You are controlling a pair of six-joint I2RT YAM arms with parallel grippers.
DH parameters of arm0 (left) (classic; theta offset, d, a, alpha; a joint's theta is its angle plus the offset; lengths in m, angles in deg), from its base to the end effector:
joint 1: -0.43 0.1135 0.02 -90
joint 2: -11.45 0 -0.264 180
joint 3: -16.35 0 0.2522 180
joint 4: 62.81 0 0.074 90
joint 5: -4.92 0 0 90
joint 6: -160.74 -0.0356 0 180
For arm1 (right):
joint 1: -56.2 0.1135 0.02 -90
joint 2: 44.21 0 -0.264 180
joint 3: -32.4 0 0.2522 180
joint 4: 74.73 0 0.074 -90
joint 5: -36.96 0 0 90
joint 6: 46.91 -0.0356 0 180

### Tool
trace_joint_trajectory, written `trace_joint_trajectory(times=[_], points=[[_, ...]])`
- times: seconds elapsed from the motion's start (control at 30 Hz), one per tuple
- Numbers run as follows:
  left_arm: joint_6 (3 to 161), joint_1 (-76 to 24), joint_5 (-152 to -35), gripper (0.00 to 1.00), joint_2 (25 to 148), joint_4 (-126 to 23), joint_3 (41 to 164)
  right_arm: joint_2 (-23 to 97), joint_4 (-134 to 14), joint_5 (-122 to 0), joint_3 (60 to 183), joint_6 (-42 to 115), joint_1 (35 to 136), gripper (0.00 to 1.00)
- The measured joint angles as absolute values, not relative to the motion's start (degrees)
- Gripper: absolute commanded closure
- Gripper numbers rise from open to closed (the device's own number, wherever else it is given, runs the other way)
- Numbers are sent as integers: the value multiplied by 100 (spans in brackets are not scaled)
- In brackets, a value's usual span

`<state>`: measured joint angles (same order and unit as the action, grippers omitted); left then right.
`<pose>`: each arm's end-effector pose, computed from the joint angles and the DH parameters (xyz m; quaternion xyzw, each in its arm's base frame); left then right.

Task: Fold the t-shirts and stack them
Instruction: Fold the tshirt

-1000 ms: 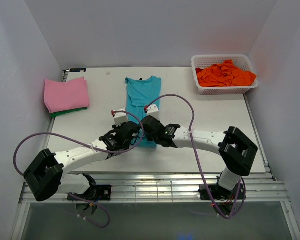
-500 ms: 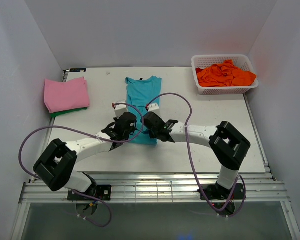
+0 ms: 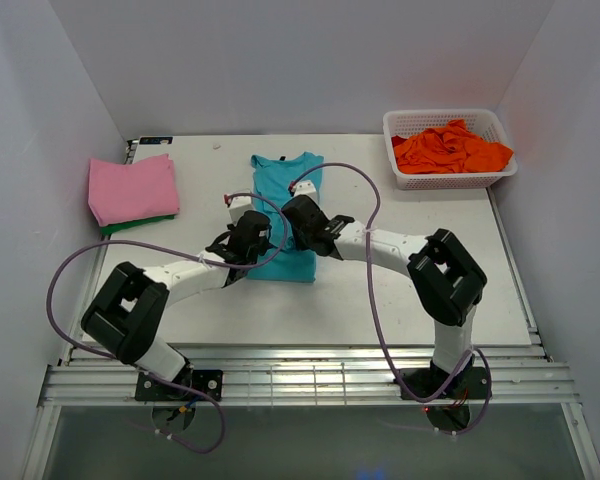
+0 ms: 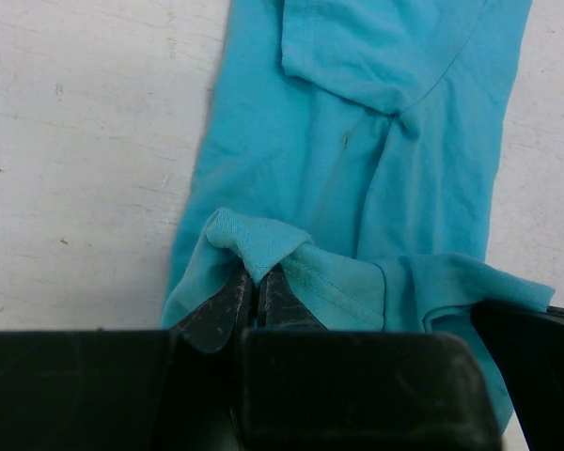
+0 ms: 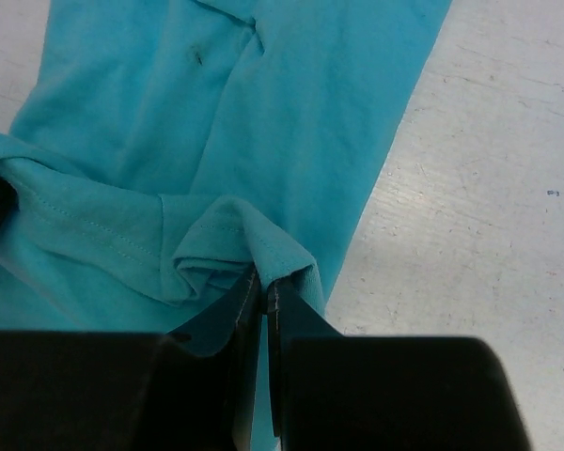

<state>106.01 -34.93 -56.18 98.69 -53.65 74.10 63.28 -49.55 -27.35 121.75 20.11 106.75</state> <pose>0.2619 -0.1648 0.1874 -0.1074 0.8728 -0.0590 0.4724 0.2764 0.3116 0.2140 -0.1278 0.8904 0.0677 0.4316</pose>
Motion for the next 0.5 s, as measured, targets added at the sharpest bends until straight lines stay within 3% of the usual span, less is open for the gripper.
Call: trace_joint_trajectory(times=[0.5], points=[[10459,-3132,-5887,100,10414,-5525,7675,6881,-4949,-3111,12654,2300,10264,92]])
